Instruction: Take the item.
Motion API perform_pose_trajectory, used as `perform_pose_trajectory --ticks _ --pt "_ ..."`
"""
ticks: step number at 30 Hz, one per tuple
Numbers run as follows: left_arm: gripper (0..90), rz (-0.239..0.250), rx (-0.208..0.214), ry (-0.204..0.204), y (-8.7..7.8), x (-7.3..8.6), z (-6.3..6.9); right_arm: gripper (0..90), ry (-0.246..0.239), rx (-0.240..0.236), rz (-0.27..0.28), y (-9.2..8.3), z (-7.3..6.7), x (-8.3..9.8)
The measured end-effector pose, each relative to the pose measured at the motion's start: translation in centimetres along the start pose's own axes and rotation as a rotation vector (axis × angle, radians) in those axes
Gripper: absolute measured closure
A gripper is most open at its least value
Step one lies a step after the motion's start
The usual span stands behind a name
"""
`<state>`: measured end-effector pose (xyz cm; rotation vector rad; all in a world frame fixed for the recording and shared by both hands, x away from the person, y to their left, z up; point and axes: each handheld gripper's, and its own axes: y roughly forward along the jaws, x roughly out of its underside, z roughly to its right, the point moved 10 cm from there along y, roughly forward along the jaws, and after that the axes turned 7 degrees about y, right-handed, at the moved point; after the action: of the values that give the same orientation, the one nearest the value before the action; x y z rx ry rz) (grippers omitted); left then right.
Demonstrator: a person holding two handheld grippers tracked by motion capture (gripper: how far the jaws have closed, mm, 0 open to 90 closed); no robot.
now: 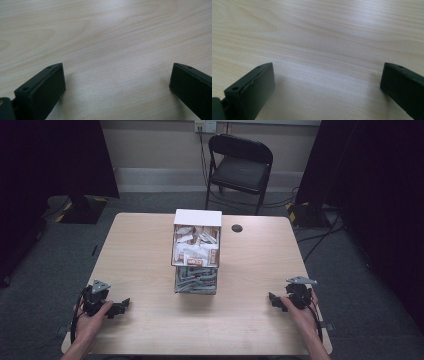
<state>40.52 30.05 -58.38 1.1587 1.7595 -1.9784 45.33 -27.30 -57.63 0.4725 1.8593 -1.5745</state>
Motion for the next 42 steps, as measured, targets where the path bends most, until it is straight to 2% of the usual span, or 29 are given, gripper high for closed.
perform_pose_trajectory --ticks 8,13,14,16,19,27,36,42 --pt "0.1 0.000 -0.001 0.000 0.0 0.0 0.0 0.1 -0.005 -0.004 0.001 0.0 0.0 0.0" --pt "0.1 -0.001 -0.001 0.001 0.0 0.0 0.0 3.4 -0.007 -0.011 0.011 -0.1 -0.1 -0.1" --pt "0.1 -0.001 -0.001 0.001 0.0 0.0 0.0 4.9 -0.006 -0.011 0.012 -0.1 -0.2 -0.1" --pt "0.0 0.000 0.000 0.000 0.0 0.0 0.0 14.6 -0.008 -0.018 0.023 -0.3 -0.3 -0.3" --pt "0.0 0.000 0.000 0.000 0.0 0.0 0.0 15.4 0.006 -0.033 0.036 -0.6 -0.8 -0.6" --pt "0.1 0.000 0.000 0.000 0.0 0.0 0.0 14.8 0.000 -0.069 0.070 -1.3 -2.0 -1.4" --pt "0.0 0.000 -0.001 0.000 0.0 0.0 0.0 19.7 -0.010 -0.108 0.106 -2.1 -3.4 -2.1" --pt "0.0 0.000 -0.001 -0.001 0.0 0.0 0.0 26.8 -0.019 -0.149 0.124 -2.9 -4.7 -2.6"
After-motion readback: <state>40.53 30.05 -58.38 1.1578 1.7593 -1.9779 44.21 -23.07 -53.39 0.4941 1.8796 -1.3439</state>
